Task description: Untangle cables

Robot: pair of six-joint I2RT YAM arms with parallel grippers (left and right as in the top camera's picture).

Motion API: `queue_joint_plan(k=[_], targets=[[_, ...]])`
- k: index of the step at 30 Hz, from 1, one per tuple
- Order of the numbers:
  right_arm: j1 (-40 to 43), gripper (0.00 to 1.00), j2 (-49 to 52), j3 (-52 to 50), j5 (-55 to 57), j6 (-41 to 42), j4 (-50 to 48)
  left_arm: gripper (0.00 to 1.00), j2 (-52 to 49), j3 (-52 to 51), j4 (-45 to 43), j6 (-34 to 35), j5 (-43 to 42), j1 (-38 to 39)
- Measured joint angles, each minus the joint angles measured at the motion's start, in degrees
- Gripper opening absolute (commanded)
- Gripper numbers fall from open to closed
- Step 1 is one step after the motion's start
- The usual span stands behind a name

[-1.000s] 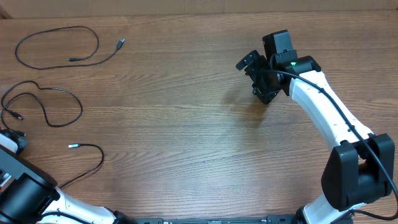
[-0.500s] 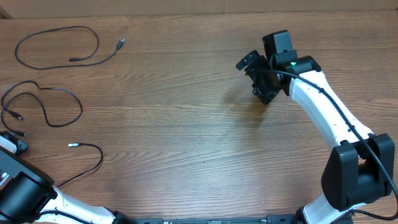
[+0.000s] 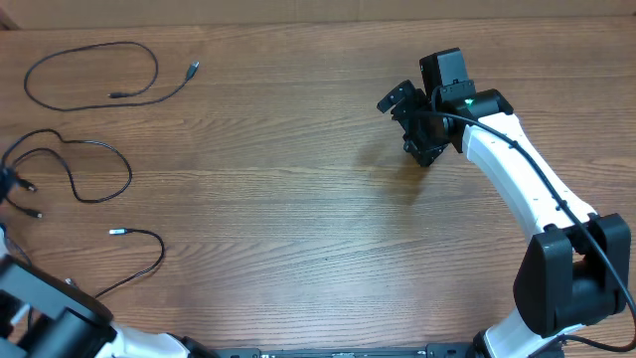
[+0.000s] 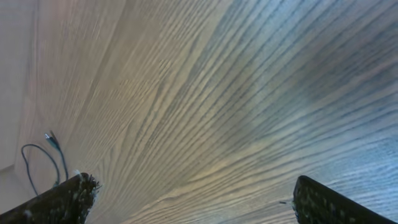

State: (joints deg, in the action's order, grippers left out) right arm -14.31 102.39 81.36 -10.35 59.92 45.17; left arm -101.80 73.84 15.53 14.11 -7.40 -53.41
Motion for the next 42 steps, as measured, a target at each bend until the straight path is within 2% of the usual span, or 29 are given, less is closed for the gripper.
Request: queue_joint_plan(k=[3, 6, 9, 12, 19, 25, 30, 33, 37, 42], targets=[[0.0, 1.0, 0.0, 0.0, 0.02, -0.46, 0.57, 0.99, 2.47, 0.15, -1.16, 7.34, -9.6, 0.48], [0.02, 1.0, 0.0, 0.0, 0.02, -1.68, 0.63, 0.99, 2.93, 0.22, -3.93, 11.5, -19.65, 2.84], [0.0, 1.0, 0.0, 0.0, 0.04, -2.99, 0.66, 1.0, 2.93, 0.24, -3.5, 13.29, -25.88, 9.2], [0.0, 1.0, 0.0, 0.0, 0.04, -3.67, 0.7, 1.0, 2.93, 0.31, -0.61, 12.9, -28.11, 18.21], [0.0, 1.0, 0.0, 0.0, 0.04, -10.34, 1.18, 0.99, 2.93, 0.46, 10.56, 6.62, -26.05, 39.65], [0.0, 1.0, 0.0, 0.0, 0.04, -13.7, 2.23, 1.0, 2.93, 0.46, 17.64, 3.43, -19.06, 51.98], [0.2, 1.0, 0.0, 0.0, -0.13, -15.72, 5.09, 1.0, 4.07, 0.46, 24.02, 2.6, -14.27, 54.84], [0.92, 1.0, -0.15, 0.0, -0.24, -17.46, 7.41, 0.99, 8.07, 0.44, 27.87, 2.36, -12.24, 54.58], [2.05, 1.0, -2.27, -0.02, -0.15, -19.28, 8.46, 0.99, 18.47, 0.46, 30.82, 2.21, -10.95, 53.99], [2.29, 1.0, -10.95, -0.04, 0.04, -21.16, 9.25, 1.0, 31.54, 0.46, 32.83, 2.19, -10.62, 53.9]])
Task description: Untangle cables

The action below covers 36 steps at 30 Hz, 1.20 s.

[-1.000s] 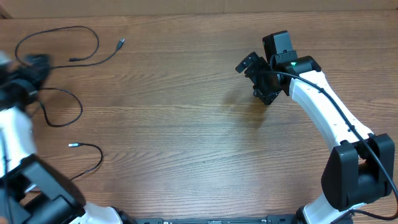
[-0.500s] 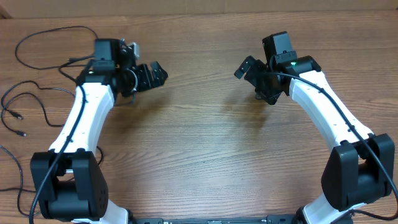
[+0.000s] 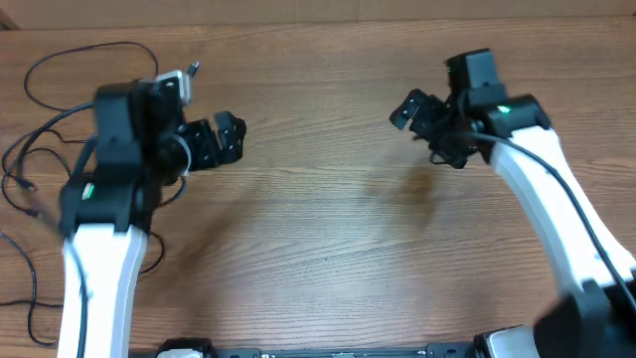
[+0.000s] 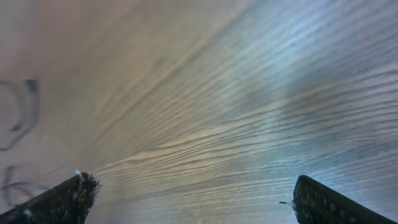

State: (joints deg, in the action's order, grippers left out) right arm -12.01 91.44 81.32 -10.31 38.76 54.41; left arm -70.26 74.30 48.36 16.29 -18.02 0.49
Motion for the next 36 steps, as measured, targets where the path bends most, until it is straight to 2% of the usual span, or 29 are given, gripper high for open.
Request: queue_joint_plan(k=[3, 11, 17, 22, 26, 36], targets=[[-0.02, 1.0, -7.52, 0.0, 1.09, -0.33, 1.14, 0.99, 8.22, 0.0, 1.36, 0.0, 0.11, 0.0], [-1.33, 1.0, -22.56, 0.0, 8.52, -0.9, 7.87, 1.0, 20.83, 0.02, 6.05, -0.04, 1.84, 0.0], [-10.1, 1.0, -31.47, -0.96, 17.7, -0.98, 8.17, 0.99, 22.82, 0.02, 8.7, -0.04, 3.76, 0.0], [-18.21, 1.0, -37.53, -4.7, 27.19, -1.07, 4.76, 1.0, 21.38, 0.0, 8.9, -0.04, 4.2, 0.0], [-23.5, 1.0, -39.54, -9.68, 35.08, -1.09, 0.83, 1.0, 20.33, 0.0, 8.92, -0.04, 4.37, 0.0], [-24.04, 1.0, -34.07, -12.13, 40.85, -1.07, -1.31, 1.0, 18.03, 0.0, 8.96, -0.04, 4.39, 0.0]])
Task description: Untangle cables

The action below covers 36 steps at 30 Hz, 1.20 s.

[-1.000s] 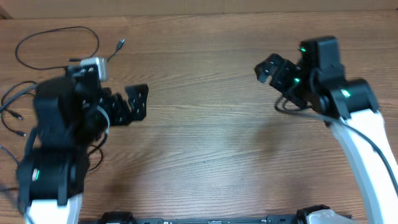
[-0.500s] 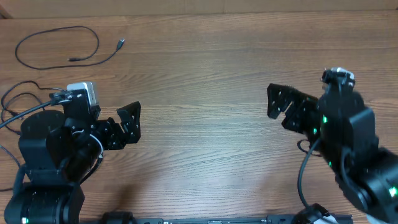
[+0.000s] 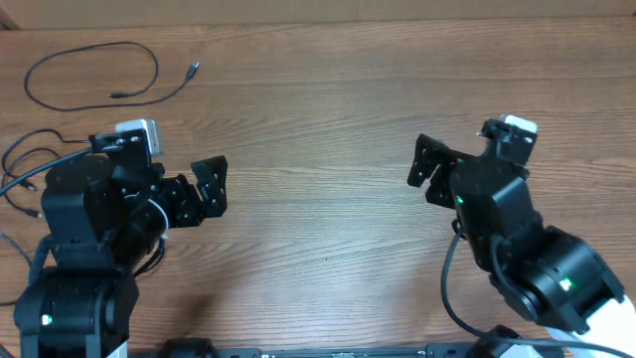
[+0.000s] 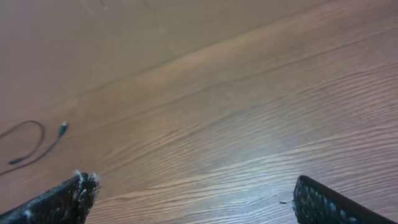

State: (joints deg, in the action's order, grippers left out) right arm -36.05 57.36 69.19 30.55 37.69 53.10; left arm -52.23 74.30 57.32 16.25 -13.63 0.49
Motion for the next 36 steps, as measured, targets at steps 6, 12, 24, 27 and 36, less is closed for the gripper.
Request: queue_joint_plan(k=[6, 12, 24, 27, 36], targets=[[0.0, 1.0, 2.86, 0.0, 0.37, 0.0, 1.46, 1.0, -1.92, 0.0, -0.02, 0.0, 0.02, 0.0], [0.0, 1.0, 3.89, -0.15, -0.63, 0.0, 8.24, 1.0, -4.74, 0.0, -0.02, 0.0, 0.02, 0.0], [0.0, 1.0, 3.96, -0.22, -3.45, -0.07, 4.63, 1.0, -14.32, 0.0, -0.02, 0.0, 0.02, 0.0], [0.0, 1.0, 3.96, -0.22, -3.54, -0.17, 4.37, 0.99, -17.55, 0.0, -0.04, 0.0, 0.04, 0.0], [0.0, 1.0, 3.96, -0.22, -3.63, -4.35, 3.15, 1.0, -28.13, 0.0, -0.07, 0.0, 0.24, 0.0]])
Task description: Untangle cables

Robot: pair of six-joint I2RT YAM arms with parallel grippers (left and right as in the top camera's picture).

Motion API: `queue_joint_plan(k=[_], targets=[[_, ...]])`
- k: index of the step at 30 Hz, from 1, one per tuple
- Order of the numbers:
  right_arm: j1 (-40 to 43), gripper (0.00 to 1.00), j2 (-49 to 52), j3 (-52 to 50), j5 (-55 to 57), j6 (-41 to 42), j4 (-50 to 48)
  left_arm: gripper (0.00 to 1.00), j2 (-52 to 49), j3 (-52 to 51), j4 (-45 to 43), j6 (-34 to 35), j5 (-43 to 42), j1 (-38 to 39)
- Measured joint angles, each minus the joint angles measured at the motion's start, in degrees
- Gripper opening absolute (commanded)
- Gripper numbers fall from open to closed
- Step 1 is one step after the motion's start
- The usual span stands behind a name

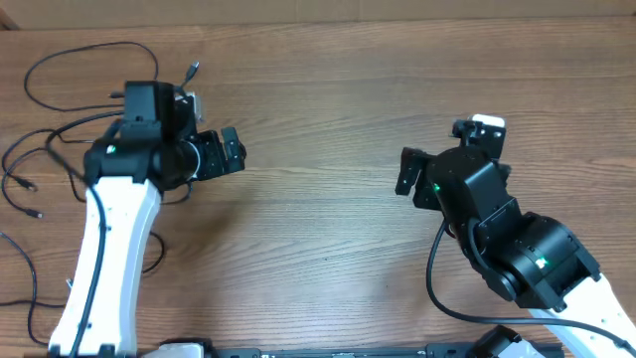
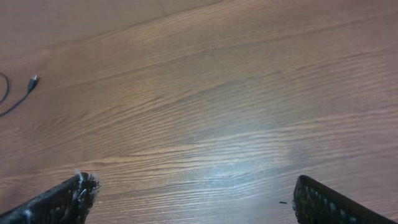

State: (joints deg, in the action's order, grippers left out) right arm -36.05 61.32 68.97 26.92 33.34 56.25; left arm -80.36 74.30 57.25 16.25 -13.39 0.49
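Observation:
Thin black cables lie at the table's left side in the overhead view. One loop (image 1: 45, 62) sits at the far left corner, its plug (image 1: 192, 70) pointing right. A second cable (image 1: 45, 149) curls below it, partly hidden by my left arm, and a strand (image 1: 22, 261) runs near the left edge. My left gripper (image 1: 229, 155) hangs open just right of these cables, holding nothing. My right gripper (image 1: 407, 179) is open over bare wood right of centre. In the right wrist view the right gripper (image 2: 196, 194) is empty, with a cable end (image 2: 30, 83) far to the left.
The wooden table (image 1: 328, 249) fills the view, with its far edge (image 1: 397, 18) at the top. The right arm's white and black body (image 1: 527, 249) covers the near right part. My left arm (image 1: 104, 239) stretches along the left side.
My left gripper now sits farther from the near edge, closer to the cables' plug. My right gripper has shifted slightly left. In the right wrist view the cable end lies nearer the left edge.
At first my left arm was tucked at the near left corner and my right gripper hovered open at the far right. Then both arms stood over the table, grippers facing the middle. They shifted twice after that. Both grippers stayed empty and the cables kept their places.

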Motion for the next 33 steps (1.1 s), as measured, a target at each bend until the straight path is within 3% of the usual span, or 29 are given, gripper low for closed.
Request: queue_joint_plan(k=[4, 8, 14, 22, 33], targets=[[2.32, 1.0, -0.39, -0.55, -2.89, -7.96, -6.34, 0.99, -5.81, 0.0, 0.0, 0.0, 0.02, 0.0], [10.54, 1.0, -3.34, -4.0, -11.78, -16.33, -14.14, 0.99, -10.91, 0.0, -0.04, 0.0, 0.15, 0.0], [24.63, 1.0, -12.46, -18.27, -26.8, -22.49, -26.95, 1.0, -17.9, 0.0, -0.28, 0.0, 0.17, 0.0], [33.4, 1.0, -29.31, -38.97, -38.69, -25.77, -37.42, 1.0, -26.25, 0.0, -0.57, 0.0, 0.22, 0.0], [36.22, 1.0, -48.3, -54.07, -42.12, -28.37, -41.86, 1.0, -31.91, 0.0, -1.07, 0.0, 0.22, 0.0]])
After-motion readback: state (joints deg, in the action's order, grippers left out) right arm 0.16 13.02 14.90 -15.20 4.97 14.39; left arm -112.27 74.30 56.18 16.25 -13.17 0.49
